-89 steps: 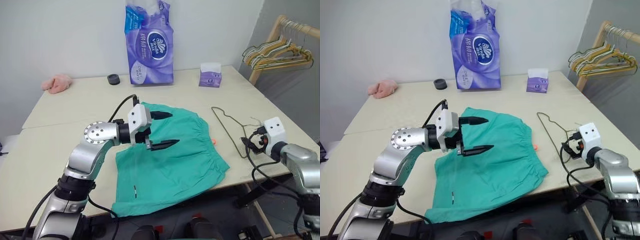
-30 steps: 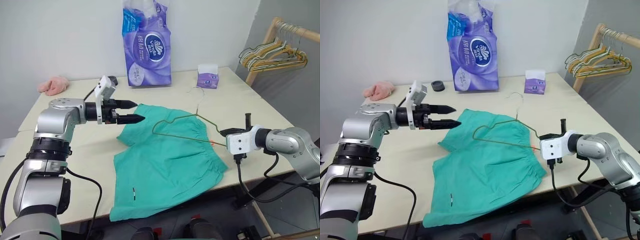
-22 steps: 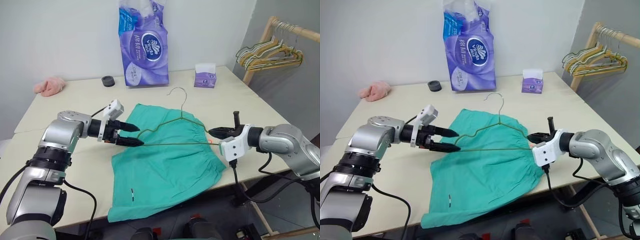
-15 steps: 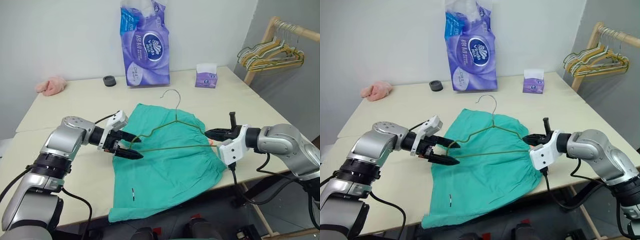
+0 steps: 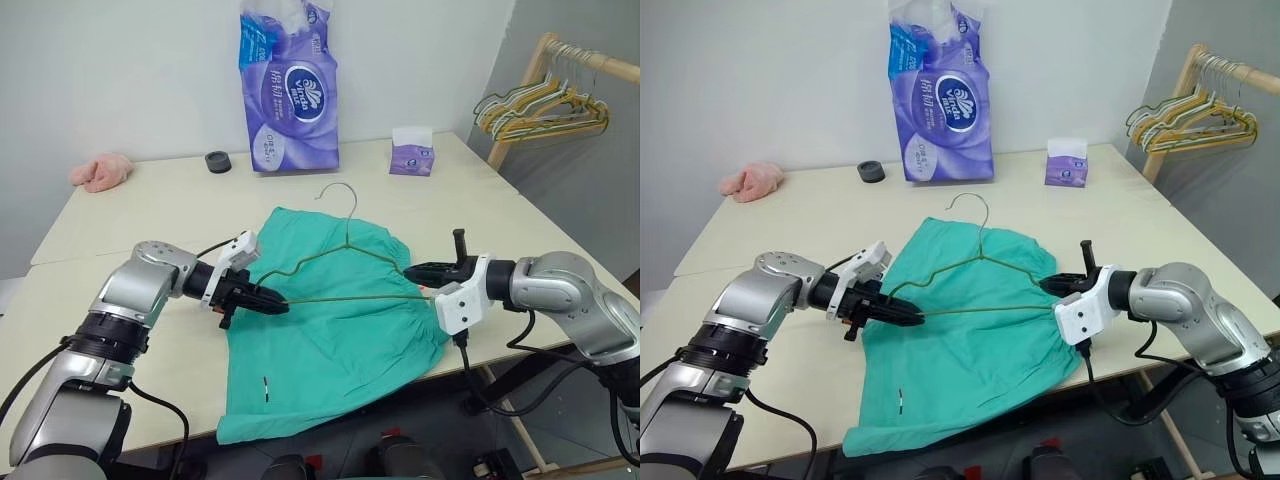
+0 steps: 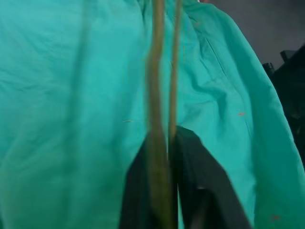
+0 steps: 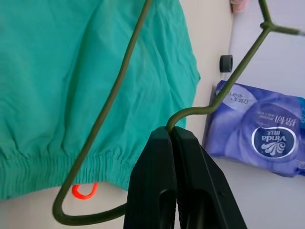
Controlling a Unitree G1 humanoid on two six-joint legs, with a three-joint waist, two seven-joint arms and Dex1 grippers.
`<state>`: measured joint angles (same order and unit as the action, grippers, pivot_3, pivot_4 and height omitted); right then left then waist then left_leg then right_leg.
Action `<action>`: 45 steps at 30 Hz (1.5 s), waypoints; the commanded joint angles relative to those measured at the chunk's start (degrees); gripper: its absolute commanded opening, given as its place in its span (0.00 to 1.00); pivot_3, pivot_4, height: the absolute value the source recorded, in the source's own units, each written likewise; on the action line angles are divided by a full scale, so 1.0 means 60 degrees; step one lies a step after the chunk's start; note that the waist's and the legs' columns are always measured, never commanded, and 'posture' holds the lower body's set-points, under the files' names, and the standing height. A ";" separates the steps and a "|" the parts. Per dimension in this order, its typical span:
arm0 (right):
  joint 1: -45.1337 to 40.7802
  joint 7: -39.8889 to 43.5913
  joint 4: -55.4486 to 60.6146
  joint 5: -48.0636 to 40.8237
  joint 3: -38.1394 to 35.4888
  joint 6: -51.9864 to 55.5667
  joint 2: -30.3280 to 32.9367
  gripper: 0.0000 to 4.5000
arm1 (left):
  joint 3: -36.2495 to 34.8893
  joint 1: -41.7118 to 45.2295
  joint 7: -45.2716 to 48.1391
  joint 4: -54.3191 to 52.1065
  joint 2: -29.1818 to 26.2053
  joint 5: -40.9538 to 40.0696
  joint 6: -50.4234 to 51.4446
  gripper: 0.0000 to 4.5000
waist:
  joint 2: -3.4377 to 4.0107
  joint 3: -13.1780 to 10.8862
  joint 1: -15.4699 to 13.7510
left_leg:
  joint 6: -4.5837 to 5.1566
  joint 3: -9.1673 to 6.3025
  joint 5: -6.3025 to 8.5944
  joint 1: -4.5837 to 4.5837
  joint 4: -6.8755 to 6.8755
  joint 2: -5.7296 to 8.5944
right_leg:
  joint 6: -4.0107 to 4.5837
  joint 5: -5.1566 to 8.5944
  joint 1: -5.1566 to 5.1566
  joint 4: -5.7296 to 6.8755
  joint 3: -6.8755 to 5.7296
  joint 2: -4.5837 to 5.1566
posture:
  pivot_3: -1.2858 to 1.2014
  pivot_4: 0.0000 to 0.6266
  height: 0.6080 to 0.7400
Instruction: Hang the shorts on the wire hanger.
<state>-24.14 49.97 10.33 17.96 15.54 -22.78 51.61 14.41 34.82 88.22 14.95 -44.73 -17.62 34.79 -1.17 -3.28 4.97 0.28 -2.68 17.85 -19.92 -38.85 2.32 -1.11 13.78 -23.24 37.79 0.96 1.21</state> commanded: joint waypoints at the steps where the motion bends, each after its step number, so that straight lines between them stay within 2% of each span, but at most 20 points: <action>1: -0.0020 0.0199 0.0477 -0.0008 -0.0169 -0.0081 0.0130 0.00 | -0.0120 0.0114 -0.0140 -0.0333 0.0029 -0.0052 0.0060 0.01 | 0.0001 -0.0001 0.0005 | 0.0000 0.0000 0.0000 0.0000 0.0000 0.0000 | 0.0000 0.0000 0.0000 0.0000 0.0000 0.0000 | 0.45 0.06 1.00; 2: 0.0036 0.0245 0.0521 -0.0128 -0.0230 0.0019 0.0138 0.00 | -0.0138 0.0101 -0.0194 -0.0348 0.0062 -0.0059 0.0084 0.01 | 0.0002 -0.0002 0.0007 | 0.0000 0.0000 0.0000 0.0001 0.0000 -0.0001 | 0.0000 0.0000 0.0000 0.0000 0.0000 0.0000 | 0.45 0.06 1.00; 5: 0.0165 0.0323 0.0645 -0.0434 -0.0457 0.0231 0.0146 0.16 | -0.0175 0.0061 -0.0334 -0.0383 0.0139 -0.0075 0.0133 0.00 | 0.0002 -0.0002 0.0006 | 0.0001 0.0001 0.0000 0.0000 0.0000 0.0000 | 0.0000 0.0000 0.0000 0.0000 0.0001 0.0000 | 0.45 0.05 1.00; 11: 0.0629 0.0968 0.1115 -0.1068 -0.0798 0.0862 0.0657 0.62 | -0.0262 -0.0055 -0.0981 -0.0330 0.0333 0.0161 -0.0331 0.00 | 0.0001 -0.0005 0.0001 | 0.0001 -0.0001 0.0001 0.0001 0.0000 0.0000 | 0.0000 0.0000 0.0000 -0.0001 0.0001 0.0001 | 0.45 0.05 1.00; 14: 0.1067 0.1151 0.1523 -0.1937 -0.1388 0.2451 0.0674 0.62 | -0.0227 -0.0208 -0.1282 -0.0553 0.0385 0.0373 -0.0914 0.00 | 0.0000 -0.0005 -0.0006 | 0.0001 -0.0002 0.0001 0.0001 -0.0001 -0.0001 | 0.0000 0.0000 0.0003 -0.0002 0.0000 0.0004 | 0.45 0.05 1.00; 16: 0.1396 0.1274 0.2164 -0.3180 -0.2057 0.4686 0.0562 0.62 | -0.0212 -0.0350 -0.1234 -0.0945 0.0311 0.0375 -0.1186 0.00 | 0.0000 -0.0005 -0.0011 | 0.0001 -0.0003 0.0001 0.0000 -0.0001 -0.0002 | 0.0000 0.0000 0.0002 -0.0001 0.0000 0.0004 | 0.45 0.05 1.00; 19: 0.1641 0.1303 0.3565 -0.5757 -0.3151 0.9174 0.0597 0.62 | -0.0131 -0.0650 -0.0999 -0.1643 0.0022 0.0482 -0.1767 0.00 | 0.0001 -0.0008 -0.0025 | 0.0000 -0.0007 0.0002 -0.0001 0.0000 -0.0005 | 0.0001 -0.0001 0.0002 -0.0001 0.0000 0.0008 | 0.45 0.05 1.00; 21: 0.1651 0.1269 0.4237 -0.6947 -0.3499 1.1109 0.0719 0.62 | -0.0139 -0.0774 -0.0925 -0.2038 -0.0037 0.0442 -0.1930 0.00 | 0.0002 -0.0008 -0.0029 | 0.0000 -0.0014 0.0002 -0.0003 0.0000 -0.0007 | 0.0002 -0.0001 0.0002 -0.0001 -0.0004 0.0011 | 0.45 0.05 1.00; 24: 0.1407 0.1017 0.4823 -0.7952 -0.3485 1.2785 0.0779 0.62 | -0.0059 -0.0748 -0.0919 -0.2278 0.0000 0.0510 -0.2183 0.00 | 0.0003 -0.0008 -0.0029 | 0.0001 -0.0018 0.0004 -0.0001 0.0001 -0.0007 | 0.0000 0.0000 0.0006 -0.0007 -0.0010 0.0012 | 0.45 0.05 1.00; 28: 0.1034 0.0915 0.5113 -0.8589 -0.3067 1.3851 0.0943 0.62 | 0.0032 -0.0613 -0.0935 -0.2349 0.0074 0.0646 -0.2456 0.00 | 0.0005 -0.0010 -0.0025 | 0.0005 -0.0013 0.0006 -0.0002 0.0001 -0.0006 | -0.0022 0.0012 0.0006 -0.0012 -0.0009 0.0013 | 0.45 0.05 1.00; 40: 0.0378 0.0477 0.3985 -0.6910 -0.0635 1.3043 0.1320 0.62 | 0.0082 -0.0789 -0.0946 -0.2875 0.0041 0.0666 -0.2574 0.00 | 0.0009 -0.0026 -0.0013 | 0.0006 -0.0009 0.0007 -0.0005 0.0001 -0.0006 | -0.0050 0.0028 0.0004 -0.0017 -0.0011 0.0013 | 0.45 0.05 1.00; 43: 0.0318 0.0291 0.3642 -0.6481 -0.0440 1.2734 0.1228 0.62 | 0.0101 -0.0836 -0.0932 -0.2905 0.0005 0.0682 -0.2601 0.00 | 0.0010 -0.0030 -0.0015 | 0.0006 -0.0009 0.0007 -0.0006 0.0001 -0.0006 | -0.0050 0.0028 0.0003 -0.0017 -0.0011 0.0013 | 0.45 0.05 1.00; 45: 0.0411 0.0543 0.3689 -0.6601 -0.0853 1.2517 0.1429 0.62 | 0.0106 -0.0888 -0.0937 -0.2856 -0.0066 0.0777 -0.2737 0.00 | 0.0013 -0.0035 -0.0022 | 0.0006 -0.0009 0.0007 -0.0006 0.0001 -0.0006 | -0.0050 0.0028 0.0003 -0.0017 -0.0011 0.0013 | 0.45 0.06 1.00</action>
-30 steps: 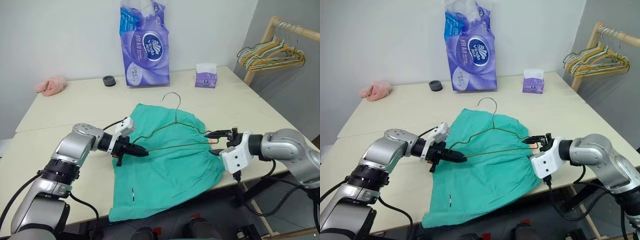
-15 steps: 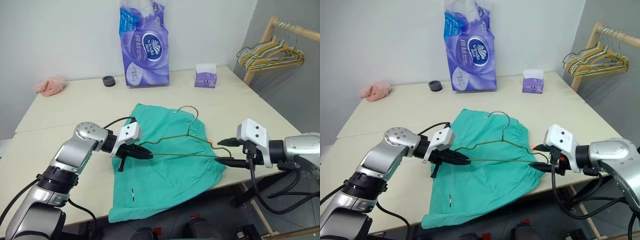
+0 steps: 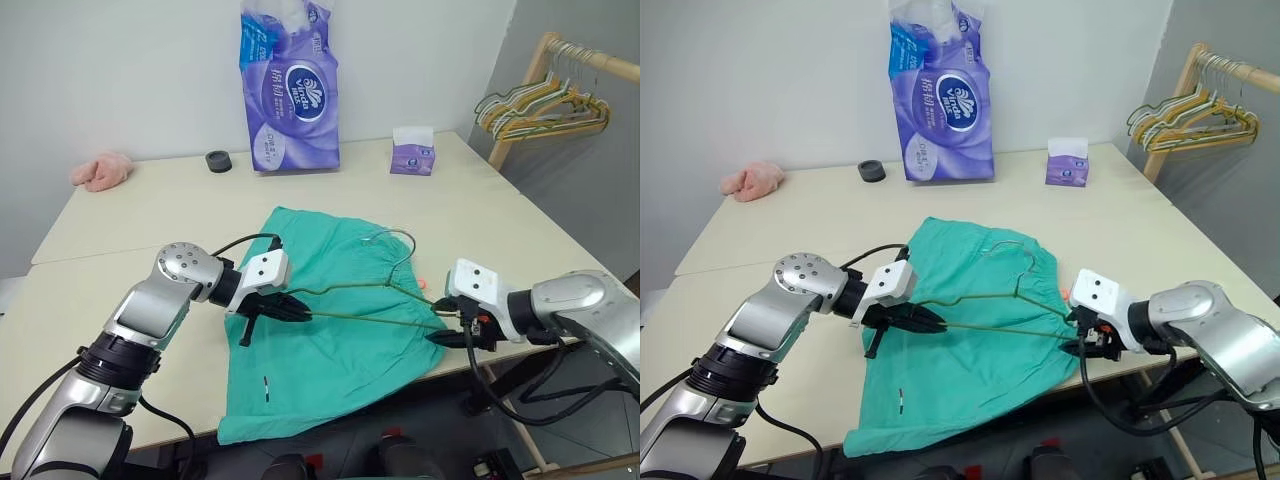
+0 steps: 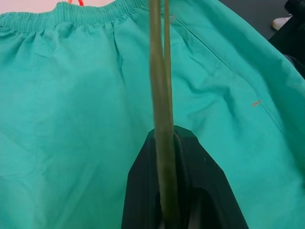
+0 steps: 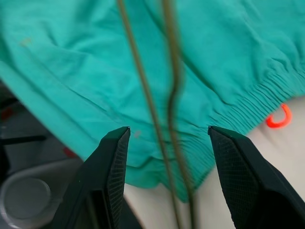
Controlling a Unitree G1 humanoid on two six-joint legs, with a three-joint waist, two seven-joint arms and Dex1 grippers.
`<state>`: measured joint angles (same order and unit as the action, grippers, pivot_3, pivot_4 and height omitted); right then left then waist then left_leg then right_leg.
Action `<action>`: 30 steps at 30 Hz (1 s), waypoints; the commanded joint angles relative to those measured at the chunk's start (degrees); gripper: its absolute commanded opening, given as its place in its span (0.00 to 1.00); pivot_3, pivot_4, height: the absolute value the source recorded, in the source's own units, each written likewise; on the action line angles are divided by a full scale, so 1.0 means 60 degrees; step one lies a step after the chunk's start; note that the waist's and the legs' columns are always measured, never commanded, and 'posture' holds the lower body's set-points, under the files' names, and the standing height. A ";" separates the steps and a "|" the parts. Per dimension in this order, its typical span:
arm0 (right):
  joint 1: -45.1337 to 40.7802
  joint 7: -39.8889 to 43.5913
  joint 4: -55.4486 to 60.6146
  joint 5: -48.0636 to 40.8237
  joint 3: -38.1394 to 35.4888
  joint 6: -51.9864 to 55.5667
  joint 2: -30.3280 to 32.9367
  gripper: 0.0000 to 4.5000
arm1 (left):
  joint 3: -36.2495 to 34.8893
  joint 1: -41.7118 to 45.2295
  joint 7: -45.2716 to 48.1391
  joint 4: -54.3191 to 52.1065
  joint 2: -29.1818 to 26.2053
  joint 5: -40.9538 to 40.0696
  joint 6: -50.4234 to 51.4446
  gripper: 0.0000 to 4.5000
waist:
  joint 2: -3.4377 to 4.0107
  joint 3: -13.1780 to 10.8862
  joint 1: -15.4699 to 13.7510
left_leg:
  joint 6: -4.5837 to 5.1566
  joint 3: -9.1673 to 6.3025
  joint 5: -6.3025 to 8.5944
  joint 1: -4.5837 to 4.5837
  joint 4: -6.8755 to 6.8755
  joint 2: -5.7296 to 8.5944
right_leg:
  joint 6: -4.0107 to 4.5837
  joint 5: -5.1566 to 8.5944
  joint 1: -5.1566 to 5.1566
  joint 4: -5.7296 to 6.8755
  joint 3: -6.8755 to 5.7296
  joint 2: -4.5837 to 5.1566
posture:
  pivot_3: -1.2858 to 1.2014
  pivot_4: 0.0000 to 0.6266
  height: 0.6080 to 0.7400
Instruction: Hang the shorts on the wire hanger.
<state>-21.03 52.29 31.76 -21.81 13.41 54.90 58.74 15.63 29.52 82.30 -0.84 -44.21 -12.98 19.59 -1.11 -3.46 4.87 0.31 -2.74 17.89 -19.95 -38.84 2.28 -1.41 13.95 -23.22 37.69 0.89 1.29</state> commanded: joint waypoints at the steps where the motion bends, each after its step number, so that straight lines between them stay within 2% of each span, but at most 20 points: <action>1: -0.0020 0.0331 0.0144 -0.0070 -0.0795 -0.0585 0.0371 0.62 | -0.0122 -0.0026 0.0015 -0.0191 -0.0158 0.0025 -0.0242 0.00 | 0.0008 -0.0012 -0.0007 | 0.0000 0.0000 0.0000 -0.0001 0.0000 0.0000 | 0.0000 0.0000 0.0000 0.0000 0.0000 0.0000 | 0.45 0.06 1.00; 5: 0.0269 0.0672 0.0298 -0.0497 -0.1089 -0.0430 0.0461 0.62 | -0.0102 -0.0012 -0.0087 -0.0188 -0.0089 0.0046 -0.0241 0.00 | 0.0007 -0.0021 -0.0013 | 0.0000 -0.0001 0.0000 0.0000 0.0000 0.0000 | -0.0001 0.0000 0.0001 -0.0001 -0.0003 0.0000 | 0.45 0.06 1.00; 6: 0.0339 0.0732 0.0382 -0.0515 -0.1036 -0.0438 0.0490 0.68 | -0.0086 -0.0011 -0.0102 -0.0230 -0.0078 0.0041 -0.0213 0.00 | 0.0008 -0.0022 -0.0012 | 0.0000 -0.0001 0.0000 0.0001 0.0000 -0.0001 | -0.0001 0.0000 0.0001 -0.0001 -0.0002 0.0000 | 0.45 0.06 1.00; 7: 0.0374 0.0732 0.0448 -0.0528 -0.0985 -0.0433 0.0474 0.70 | -0.0073 -0.0009 -0.0117 -0.0268 -0.0064 0.0033 -0.0183 0.00 | 0.0011 -0.0026 -0.0011 | 0.0000 -0.0001 0.0000 0.0000 0.0000 -0.0001 | -0.0001 0.0000 0.0001 -0.0001 -0.0002 0.0000 | 0.45 0.06 1.00; 9: 0.0345 0.0713 0.0546 -0.0487 -0.0785 -0.0375 0.0420 0.81 | -0.0045 0.0022 -0.0135 -0.0301 -0.0032 0.0031 -0.0136 0.00 | 0.0017 -0.0035 -0.0012 | 0.0000 0.0000 0.0000 0.0000 0.0000 0.0000 | -0.0002 0.0000 0.0001 -0.0001 0.0000 0.0000 | 0.45 0.06 1.00; 11: 0.0235 0.0516 0.0519 -0.0408 -0.0574 -0.0128 0.0276 0.97 | -0.0021 0.0064 -0.0149 -0.0321 -0.0005 0.0034 -0.0089 0.00 | 0.0015 -0.0037 -0.0011 | 0.0000 -0.0001 0.0000 0.0000 0.0000 -0.0001 | -0.0002 0.0000 0.0001 -0.0001 -0.0002 -0.0001 | 0.45 0.06 1.00; 12: 0.0185 0.0422 0.0463 -0.0327 -0.0463 -0.0047 0.0225 1.00 | -0.0016 0.0080 -0.0151 -0.0343 0.0005 0.0032 -0.0062 0.00 | 0.0015 -0.0042 -0.0009 | 0.0000 -0.0001 0.0000 0.0000 0.0000 -0.0001 | -0.0002 0.0000 0.0001 -0.0001 -0.0002 -0.0001 | 0.45 0.06 1.00; 22: -0.0200 0.0261 -0.0122 0.0041 0.0215 0.0258 0.0014 1.00 | -0.0012 0.0164 -0.0154 -0.0551 0.0090 0.0003 0.0175 0.00 | 0.0019 -0.0070 -0.0008 | 0.0000 0.0000 0.0000 0.0000 0.0000 0.0000 | -0.0002 0.0000 0.0001 -0.0001 -0.0001 -0.0001 | 0.45 0.06 1.00; 23: -0.0215 0.0273 -0.0100 0.0012 0.0216 0.0312 -0.0003 0.94 | -0.0019 0.0155 -0.0158 -0.0581 0.0087 0.0001 0.0191 0.00 | 0.0018 -0.0070 -0.0008 | 0.0000 -0.0001 0.0000 0.0000 0.0000 -0.0001 | -0.0002 0.0000 0.0000 -0.0001 -0.0001 -0.0001 | 0.45 0.06 1.00; 25: -0.0236 0.0326 -0.0052 -0.0011 0.0251 0.0361 -0.0010 0.88 | -0.0027 0.0140 -0.0171 -0.0619 0.0087 -0.0001 0.0212 0.00 | 0.0018 -0.0072 -0.0008 | 0.0000 -0.0002 0.0000 0.0000 0.0000 -0.0001 | -0.0002 0.0000 0.0000 -0.0001 -0.0002 -0.0001 | 0.45 0.06 1.00; 30: -0.0211 0.0386 0.0090 -0.0020 0.0395 0.0411 -0.0047 0.50 | -0.0043 0.0133 -0.0226 -0.0617 0.0144 -0.0025 0.0245 0.00 | 0.0019 -0.0076 -0.0008 | 0.0000 -0.0001 0.0000 0.0000 0.0000 -0.0001 | -0.0002 0.0001 0.0000 -0.0001 -0.0002 -0.0001 | 0.45 0.06 1.00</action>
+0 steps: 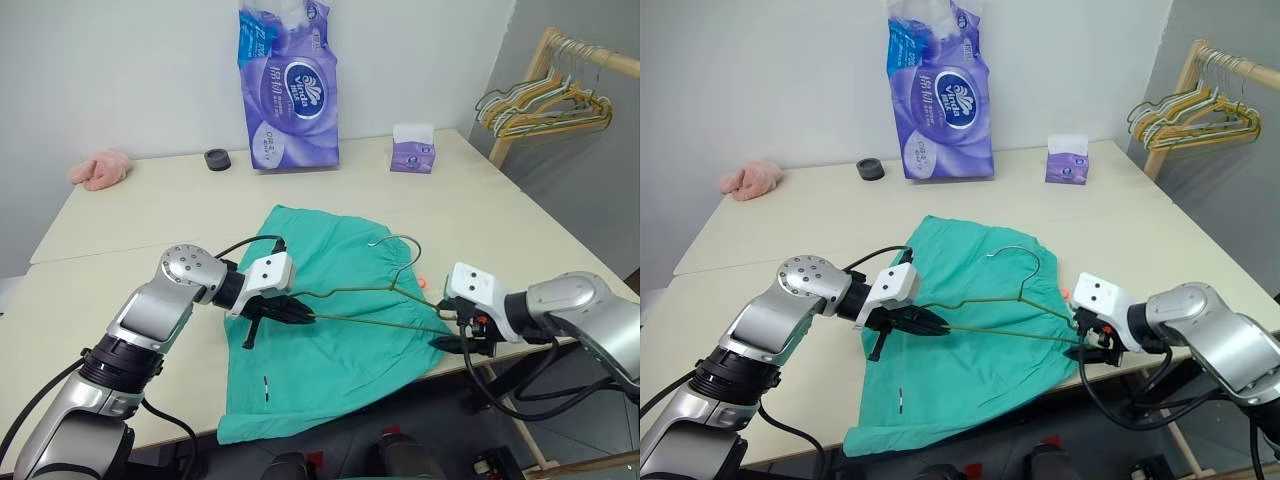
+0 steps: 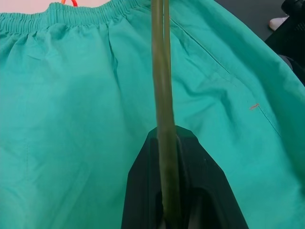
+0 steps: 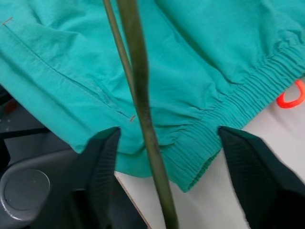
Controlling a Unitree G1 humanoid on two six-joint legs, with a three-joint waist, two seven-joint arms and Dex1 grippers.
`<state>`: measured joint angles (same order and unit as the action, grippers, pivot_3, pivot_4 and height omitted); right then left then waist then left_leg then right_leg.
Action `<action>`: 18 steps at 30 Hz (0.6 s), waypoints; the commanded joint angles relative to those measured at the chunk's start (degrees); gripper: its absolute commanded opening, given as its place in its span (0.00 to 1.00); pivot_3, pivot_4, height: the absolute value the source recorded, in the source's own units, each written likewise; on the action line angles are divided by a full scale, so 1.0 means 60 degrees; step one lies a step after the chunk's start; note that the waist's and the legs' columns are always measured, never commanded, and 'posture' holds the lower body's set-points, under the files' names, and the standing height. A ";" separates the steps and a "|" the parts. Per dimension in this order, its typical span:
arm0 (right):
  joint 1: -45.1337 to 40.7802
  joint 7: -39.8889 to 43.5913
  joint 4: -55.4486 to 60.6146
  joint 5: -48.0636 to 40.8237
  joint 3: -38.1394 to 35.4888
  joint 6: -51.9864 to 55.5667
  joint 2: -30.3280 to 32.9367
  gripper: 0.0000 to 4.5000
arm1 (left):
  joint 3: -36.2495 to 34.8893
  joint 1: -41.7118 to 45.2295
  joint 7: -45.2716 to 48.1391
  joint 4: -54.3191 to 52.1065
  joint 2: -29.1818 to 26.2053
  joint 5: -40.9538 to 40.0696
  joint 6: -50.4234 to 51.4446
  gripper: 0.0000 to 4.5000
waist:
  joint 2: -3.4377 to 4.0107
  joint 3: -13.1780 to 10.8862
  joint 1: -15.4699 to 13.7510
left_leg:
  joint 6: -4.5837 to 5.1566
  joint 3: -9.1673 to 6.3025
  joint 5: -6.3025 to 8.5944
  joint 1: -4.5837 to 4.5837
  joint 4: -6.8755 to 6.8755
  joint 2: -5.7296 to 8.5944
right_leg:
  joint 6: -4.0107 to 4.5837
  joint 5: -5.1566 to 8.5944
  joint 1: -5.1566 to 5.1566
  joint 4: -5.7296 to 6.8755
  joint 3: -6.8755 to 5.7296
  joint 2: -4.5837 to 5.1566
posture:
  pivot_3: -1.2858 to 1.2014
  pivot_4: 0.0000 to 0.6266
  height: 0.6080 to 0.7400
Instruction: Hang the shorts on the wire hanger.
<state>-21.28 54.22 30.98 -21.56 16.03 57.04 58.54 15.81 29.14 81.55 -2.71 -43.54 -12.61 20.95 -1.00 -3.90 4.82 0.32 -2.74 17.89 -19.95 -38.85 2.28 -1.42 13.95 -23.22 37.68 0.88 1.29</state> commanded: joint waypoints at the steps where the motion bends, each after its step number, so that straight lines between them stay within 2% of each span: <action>1: -0.0171 0.0045 0.0232 -0.0048 -0.0015 0.0059 -0.0034 0.43 | -0.0082 0.0198 -0.0120 -0.0303 0.0051 -0.0099 0.0035 0.00 | 0.0000 -0.0002 0.0000 | 0.0000 0.0000 0.0000 0.0000 0.0000 0.0000 | 0.0000 0.0000 0.0000 0.0000 0.0000 0.0000 | 0.45 0.06 1.00; 6: -0.0146 0.0038 0.0284 -0.0055 -0.0023 0.0088 -0.0049 0.03 | -0.0149 0.0210 -0.0312 -0.0236 0.0225 -0.0191 0.0121 0.00 | -0.0001 -0.0005 -0.0001 | 0.0000 0.0000 0.0000 0.0000 0.0000 0.0000 | 0.0000 0.0000 0.0000 0.0000 0.0001 0.0000 | 0.45 0.06 1.00; 9: -0.0127 0.0060 0.0323 -0.0043 -0.0064 0.0105 -0.0033 0.01 | -0.0219 0.0180 -0.0312 -0.0186 0.0335 -0.0388 0.0277 0.00 | -0.0001 -0.0007 -0.0001 | 0.0000 0.0001 0.0000 0.0000 0.0000 0.0001 | -0.0001 0.0000 0.0000 0.0000 0.0001 0.0000 | 0.45 0.07 1.00; 12: -0.0063 0.0069 0.0421 -0.0132 -0.0170 0.0174 -0.0026 0.00 | -0.0209 0.0039 -0.0332 0.0107 0.0436 -0.0277 -0.0241 0.16 | 0.0001 -0.0012 -0.0001 | 0.0000 0.0000 0.0000 0.0000 0.0000 0.0000 | -0.0001 0.0000 0.0000 0.0000 -0.0001 0.0000 | 0.45 0.07 1.00; 18: 0.0236 0.0084 0.0567 -0.0400 -0.0574 0.0335 0.0065 0.00 | -0.0585 0.0075 -0.0846 0.0634 0.0824 -0.0378 -0.0452 0.56 | -0.0001 -0.0014 -0.0002 | 0.0000 -0.0002 0.0000 0.0000 0.0000 0.0000 | 0.0000 0.0000 0.0000 0.0000 0.0000 0.0000 | 0.45 0.07 1.00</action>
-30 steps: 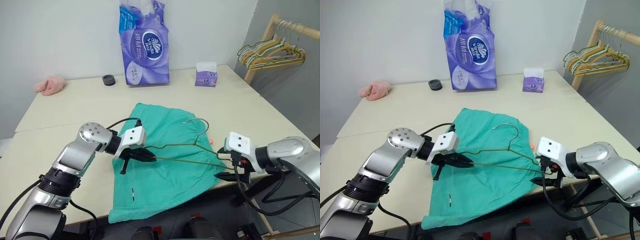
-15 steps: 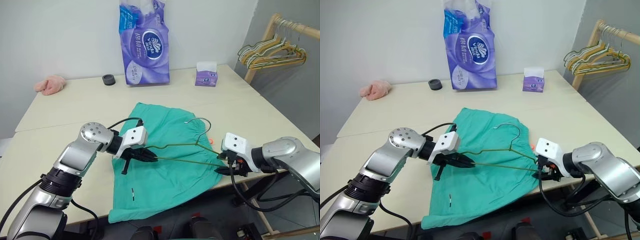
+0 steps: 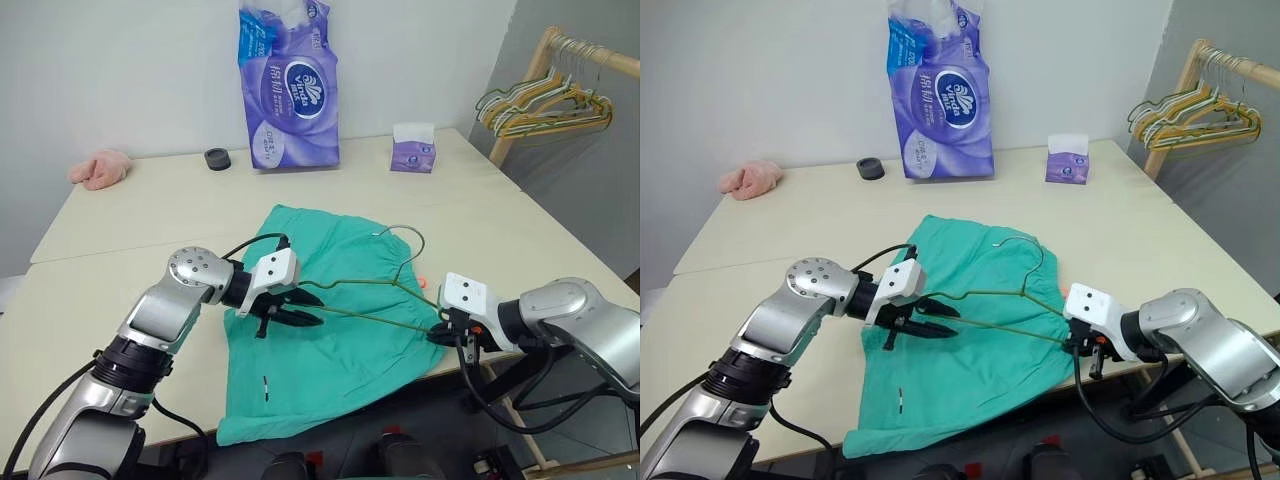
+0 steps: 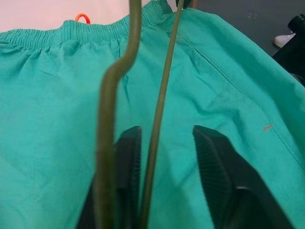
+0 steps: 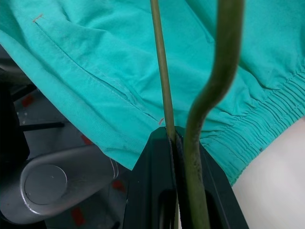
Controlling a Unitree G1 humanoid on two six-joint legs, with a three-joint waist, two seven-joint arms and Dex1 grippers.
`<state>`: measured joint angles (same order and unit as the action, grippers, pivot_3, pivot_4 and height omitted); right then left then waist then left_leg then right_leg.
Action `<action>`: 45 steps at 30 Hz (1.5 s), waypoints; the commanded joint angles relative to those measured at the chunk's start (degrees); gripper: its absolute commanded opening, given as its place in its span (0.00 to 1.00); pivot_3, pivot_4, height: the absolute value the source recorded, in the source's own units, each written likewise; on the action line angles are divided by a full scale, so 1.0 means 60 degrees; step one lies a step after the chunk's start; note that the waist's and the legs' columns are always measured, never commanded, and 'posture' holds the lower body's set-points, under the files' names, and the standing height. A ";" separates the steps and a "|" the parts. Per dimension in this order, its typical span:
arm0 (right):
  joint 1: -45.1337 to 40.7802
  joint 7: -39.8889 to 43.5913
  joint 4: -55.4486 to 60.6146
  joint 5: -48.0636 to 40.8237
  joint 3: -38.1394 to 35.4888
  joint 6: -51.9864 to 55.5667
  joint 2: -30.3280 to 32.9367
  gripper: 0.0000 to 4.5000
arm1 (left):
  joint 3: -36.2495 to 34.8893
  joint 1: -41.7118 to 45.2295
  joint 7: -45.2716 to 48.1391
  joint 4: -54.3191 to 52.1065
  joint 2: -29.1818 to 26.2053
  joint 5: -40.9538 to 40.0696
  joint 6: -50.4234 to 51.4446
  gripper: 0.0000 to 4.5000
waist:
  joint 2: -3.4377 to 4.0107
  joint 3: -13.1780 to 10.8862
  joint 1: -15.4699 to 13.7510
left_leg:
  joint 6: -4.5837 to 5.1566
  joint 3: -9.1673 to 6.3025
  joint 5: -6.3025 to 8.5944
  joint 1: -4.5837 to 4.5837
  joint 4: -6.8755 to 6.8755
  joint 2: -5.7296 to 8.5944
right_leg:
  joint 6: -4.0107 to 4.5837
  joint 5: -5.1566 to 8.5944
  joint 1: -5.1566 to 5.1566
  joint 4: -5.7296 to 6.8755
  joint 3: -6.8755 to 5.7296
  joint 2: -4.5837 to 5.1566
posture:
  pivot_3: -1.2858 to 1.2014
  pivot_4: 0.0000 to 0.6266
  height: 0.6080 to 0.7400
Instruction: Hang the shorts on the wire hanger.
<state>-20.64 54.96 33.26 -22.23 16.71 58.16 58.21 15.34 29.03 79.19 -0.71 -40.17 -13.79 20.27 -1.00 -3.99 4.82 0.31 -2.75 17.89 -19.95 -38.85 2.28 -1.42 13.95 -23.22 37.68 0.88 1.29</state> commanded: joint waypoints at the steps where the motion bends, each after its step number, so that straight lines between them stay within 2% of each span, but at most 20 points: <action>1: 0.0278 -0.0033 0.0232 -0.0414 -0.0888 0.0233 0.0157 0.00 | -0.0730 0.0191 -0.0765 0.0603 0.0449 -0.0254 -0.0320 0.62 | -0.0002 -0.0001 -0.0017 | 0.0000 0.0000 0.0000 0.0000 0.0000 0.0000 | 0.0000 0.0000 0.0000 0.0000 0.0001 0.0000 | 0.45 0.06 1.00; 3: 0.0616 -0.0082 0.0298 -0.0575 -0.1275 0.0340 0.0244 0.00 | -0.1067 0.0409 -0.1059 0.1118 0.0627 -0.0370 -0.0296 0.74 | -0.0004 -0.0001 -0.0036 | 0.0000 -0.0003 0.0000 -0.0003 -0.0003 0.0000 | -0.0003 -0.0002 0.0001 -0.0003 -0.0002 0.0001 | 0.45 0.06 1.00; 8: 0.2170 -0.0545 0.0638 -0.1104 -0.2869 0.0807 0.0070 0.00 | -0.2519 0.1084 -0.2090 0.2160 0.0899 -0.1347 0.1022 0.74 | -0.0015 -0.0006 -0.0033 | 0.0000 -0.0009 0.0000 -0.0011 -0.0005 -0.0001 | -0.0005 -0.0003 -0.0001 -0.0002 -0.0009 0.0000 | 0.45 0.06 1.00; 11: 0.2627 -0.0824 0.0774 -0.1339 -0.3405 0.0983 -0.0131 0.00 | -0.2892 0.1199 -0.2418 0.2442 0.0963 -0.1499 0.1302 0.74 | -0.0010 -0.0003 -0.0005 | 0.0000 -0.0007 0.0000 -0.0011 -0.0005 0.0000 | -0.0006 -0.0004 0.0000 -0.0002 -0.0006 0.0001 | 0.45 0.06 1.00; 15: 0.3270 -0.1214 0.0571 -0.1575 -0.4474 0.1304 -0.0418 0.00 | -0.3064 0.1114 -0.2566 0.2466 0.0920 -0.1544 0.1387 0.74 | -0.0015 -0.0007 -0.0007 | -0.0001 -0.0005 0.0001 -0.0008 -0.0004 0.0000 | -0.0008 -0.0005 0.0000 -0.0001 -0.0002 0.0001 | 0.45 0.06 1.00; 18: 0.4096 -0.1353 -0.0004 -0.1363 -0.5470 0.1280 -0.0334 0.00 | -0.2893 0.0698 -0.1985 0.1783 0.0608 -0.1894 0.2003 0.74 | -0.0015 -0.0006 -0.0014 | -0.0003 -0.0004 0.0001 -0.0012 -0.0004 0.0002 | -0.0004 -0.0007 0.0000 -0.0002 0.0000 0.0003 | 0.45 0.06 1.00; 22: 0.5063 -0.1491 -0.0843 -0.0937 -0.6085 0.0918 -0.0192 0.00 | -0.2567 0.0235 -0.1472 0.1146 0.0248 -0.2045 0.2446 0.74 | -0.0015 -0.0006 -0.0021 | -0.0006 -0.0003 0.0003 -0.0009 -0.0003 0.0001 | -0.0006 -0.0006 0.0001 -0.0002 0.0001 0.0004 | 0.44 0.07 1.00; 29: 0.5814 -0.1418 -0.1005 -0.0672 -0.5704 0.0502 -0.0041 0.00 | -0.2247 0.0107 -0.1317 0.0772 0.0255 -0.2046 0.2562 0.74 | -0.0012 -0.0007 -0.0007 | -0.0005 0.0007 0.0003 -0.0004 -0.0003 0.0000 | -0.0009 -0.0004 0.0005 -0.0001 0.0005 -0.0003 | 0.44 0.07 1.00; 39: 0.5692 -0.1022 0.0590 -0.0722 -0.4689 0.0135 0.0762 0.00 | -0.2103 0.0229 -0.1374 0.0841 0.0289 -0.1952 0.2393 0.74 | -0.0014 -0.0017 0.0000 | -0.0005 0.0010 0.0003 -0.0004 -0.0003 0.0001 | -0.0016 0.0000 0.0005 -0.0005 0.0008 -0.0008 | 0.45 0.07 1.00; 45: 0.5378 -0.1254 0.1133 0.0427 -0.3377 -0.0741 0.1661 0.00 | -0.2195 0.0275 -0.1553 0.1035 0.0305 -0.1857 0.2188 0.74 | -0.0015 -0.0018 -0.0001 | -0.0005 0.0008 0.0003 -0.0003 -0.0003 -0.0001 | -0.0016 0.0001 0.0005 -0.0006 0.0005 -0.0008 | 0.45 0.07 1.00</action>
<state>12.28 47.85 38.68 -22.29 -5.15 56.08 66.80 3.15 29.31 70.32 5.75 -38.14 -25.02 34.54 -1.09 -4.10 4.82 0.28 -2.71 17.91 -19.97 -38.86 2.27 -1.52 13.96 -23.19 37.63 0.91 1.24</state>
